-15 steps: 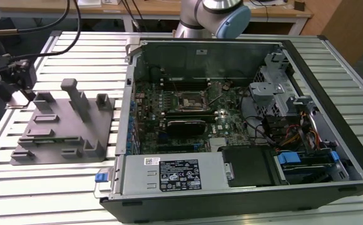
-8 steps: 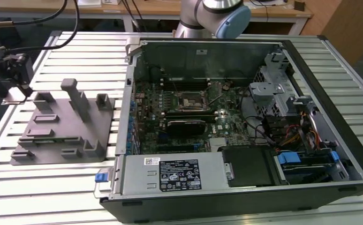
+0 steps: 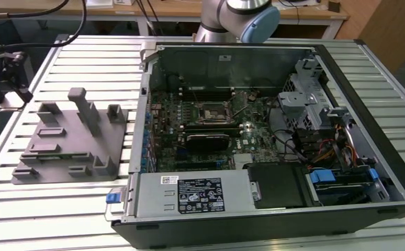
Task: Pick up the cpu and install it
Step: 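Pick up the cpu and move it towards the insertion slot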
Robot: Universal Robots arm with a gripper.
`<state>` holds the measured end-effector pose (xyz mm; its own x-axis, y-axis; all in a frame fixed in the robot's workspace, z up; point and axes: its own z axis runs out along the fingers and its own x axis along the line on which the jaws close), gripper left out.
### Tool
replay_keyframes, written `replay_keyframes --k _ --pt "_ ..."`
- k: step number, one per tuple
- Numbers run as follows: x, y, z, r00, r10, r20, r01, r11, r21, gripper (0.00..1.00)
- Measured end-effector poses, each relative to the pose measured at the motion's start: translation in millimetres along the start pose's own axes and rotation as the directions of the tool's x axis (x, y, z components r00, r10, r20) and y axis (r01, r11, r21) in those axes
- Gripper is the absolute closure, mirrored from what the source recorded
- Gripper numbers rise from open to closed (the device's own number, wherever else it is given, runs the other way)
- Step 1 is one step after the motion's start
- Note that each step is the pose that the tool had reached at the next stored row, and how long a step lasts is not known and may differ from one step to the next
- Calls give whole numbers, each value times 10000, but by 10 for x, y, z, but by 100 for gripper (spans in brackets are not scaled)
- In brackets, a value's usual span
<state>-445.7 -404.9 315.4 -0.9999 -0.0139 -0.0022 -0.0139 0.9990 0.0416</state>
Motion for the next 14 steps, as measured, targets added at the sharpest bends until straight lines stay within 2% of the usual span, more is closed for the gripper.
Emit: replay_keyframes --k 6,14 --pt "0 5 -118 10000 0 0 0 10000 0 47" --pt "-1 16 -377 10000 0 0 0 10000 0 47"
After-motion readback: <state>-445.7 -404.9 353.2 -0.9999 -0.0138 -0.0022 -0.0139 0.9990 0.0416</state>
